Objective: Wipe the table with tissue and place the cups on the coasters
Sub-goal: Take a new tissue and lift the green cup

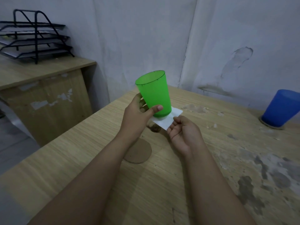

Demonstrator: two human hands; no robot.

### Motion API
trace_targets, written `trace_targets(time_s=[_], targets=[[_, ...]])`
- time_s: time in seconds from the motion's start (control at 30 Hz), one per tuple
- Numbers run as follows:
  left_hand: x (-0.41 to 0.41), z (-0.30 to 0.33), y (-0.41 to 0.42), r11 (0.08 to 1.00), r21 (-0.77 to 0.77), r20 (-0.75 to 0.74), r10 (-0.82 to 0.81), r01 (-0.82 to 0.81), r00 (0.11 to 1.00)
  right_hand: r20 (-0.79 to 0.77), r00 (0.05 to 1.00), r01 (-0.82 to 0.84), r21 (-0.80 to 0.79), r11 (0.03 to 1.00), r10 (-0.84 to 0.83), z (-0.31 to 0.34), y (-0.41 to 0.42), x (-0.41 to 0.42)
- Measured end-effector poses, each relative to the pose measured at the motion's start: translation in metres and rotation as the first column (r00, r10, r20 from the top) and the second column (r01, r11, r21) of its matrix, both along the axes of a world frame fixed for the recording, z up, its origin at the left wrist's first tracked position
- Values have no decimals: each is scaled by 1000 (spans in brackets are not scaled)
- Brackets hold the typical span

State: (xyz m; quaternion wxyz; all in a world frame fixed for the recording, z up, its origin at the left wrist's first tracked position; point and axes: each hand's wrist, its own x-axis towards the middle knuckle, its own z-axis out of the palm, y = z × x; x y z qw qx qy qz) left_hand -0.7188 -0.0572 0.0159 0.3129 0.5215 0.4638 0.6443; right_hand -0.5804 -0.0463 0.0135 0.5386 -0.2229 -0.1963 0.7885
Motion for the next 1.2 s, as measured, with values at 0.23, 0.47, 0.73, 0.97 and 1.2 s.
trace_targets(time_s=[0.23,0.47,0.73,0.97,1.2], targets=[[-2,3,-3,996,10,5,91,-91,996,24,995,95,-29,995,-94,-4,3,2],[-1,-2,0,998,18,0,58,-58,998,31,997,-75,59,995,73,-3,-2,-6],[2,0,-2,999,39,-12,6,-6,1000,-21,987,-156,126,980,160,0,-4,-5],[2,4,-4,999,46,-36,-17,19,999,-49,986,-149,140,979,157,-2,-3,-2],[3,3,-3,1000,23,-5,-17,17,1000,-142,976,-147,133,980,165,3,-7,-9]])
